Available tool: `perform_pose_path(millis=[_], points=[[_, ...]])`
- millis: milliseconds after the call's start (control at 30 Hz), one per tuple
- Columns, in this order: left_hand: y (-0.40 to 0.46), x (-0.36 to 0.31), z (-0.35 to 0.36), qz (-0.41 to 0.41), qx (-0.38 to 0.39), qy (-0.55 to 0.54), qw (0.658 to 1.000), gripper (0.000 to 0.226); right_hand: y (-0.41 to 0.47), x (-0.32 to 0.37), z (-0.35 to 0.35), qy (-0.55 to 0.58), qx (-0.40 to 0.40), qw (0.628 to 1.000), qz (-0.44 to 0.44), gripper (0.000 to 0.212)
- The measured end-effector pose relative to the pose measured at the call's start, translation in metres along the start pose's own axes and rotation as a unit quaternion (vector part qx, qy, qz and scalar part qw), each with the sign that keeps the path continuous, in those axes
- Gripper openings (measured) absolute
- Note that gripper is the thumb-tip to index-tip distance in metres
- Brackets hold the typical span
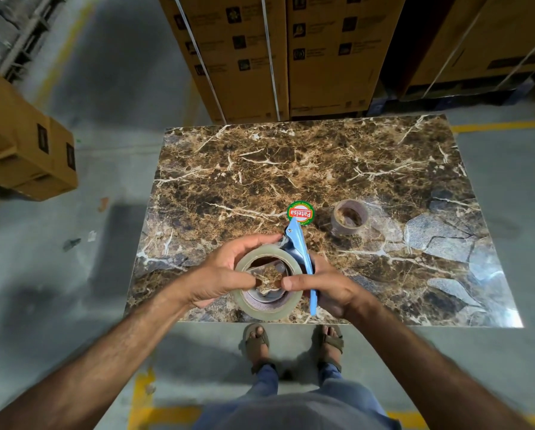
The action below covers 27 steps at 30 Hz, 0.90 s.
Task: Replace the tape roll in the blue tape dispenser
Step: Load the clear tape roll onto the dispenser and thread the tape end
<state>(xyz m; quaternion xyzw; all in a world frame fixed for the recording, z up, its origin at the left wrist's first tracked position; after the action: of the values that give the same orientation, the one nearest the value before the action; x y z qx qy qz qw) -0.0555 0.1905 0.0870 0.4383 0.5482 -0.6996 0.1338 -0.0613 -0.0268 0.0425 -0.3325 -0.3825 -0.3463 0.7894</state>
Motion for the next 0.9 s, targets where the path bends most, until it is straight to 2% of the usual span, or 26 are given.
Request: perform_pose_path(millis=[33, 200, 367, 567, 767, 900], points=[[0.0, 0.0, 0.001, 0.0, 0.0, 0.002, 1.0, 0.079, 0.001, -0.001, -0.002, 0.006, 0.005, 1.0, 0.008, 0.039], [0.0, -0.004, 0.009, 0.003, 0.004, -0.003, 1.0, 0.077, 0.004, -0.002, -0.008, 0.026, 0.015, 0.999, 0.037, 0.058], [0.001, -0.008, 0.011, -0.004, 0.01, -0.02, 1.0, 0.072, 0.006, 0.002, -0.011, 0.035, 0.027, 0.999, 0.026, 0.04], [-0.001, -0.011, 0.011, -0.002, 0.028, -0.012, 1.0, 0.077, 0.005, 0.004, -0.011, 0.029, 0.064, 0.997, 0.003, 0.046], [-0.003, -0.011, 0.014, 0.001, 0.048, -0.005, 0.999, 0.078, 0.008, 0.001, -0.013, 0.024, 0.071, 0.997, 0.006, 0.073], [0.0, -0.013, 0.013, -0.006, 0.053, -0.013, 0.998, 0.082, 0.009, 0.0, -0.013, 0.026, 0.077, 0.997, -0.003, 0.052]])
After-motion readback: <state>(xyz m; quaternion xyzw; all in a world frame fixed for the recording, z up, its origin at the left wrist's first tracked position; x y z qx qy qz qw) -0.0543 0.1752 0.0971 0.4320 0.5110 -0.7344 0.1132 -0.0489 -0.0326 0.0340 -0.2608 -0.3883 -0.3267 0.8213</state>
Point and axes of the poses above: each hand's wrist, its own y-axis towards the middle knuckle, its own z-axis out of the palm, x = y × z, the point moved 1 cm from there along y, towards the middle knuckle, and after that the axes turned 11 degrees about -z, right-handed, at the moved point
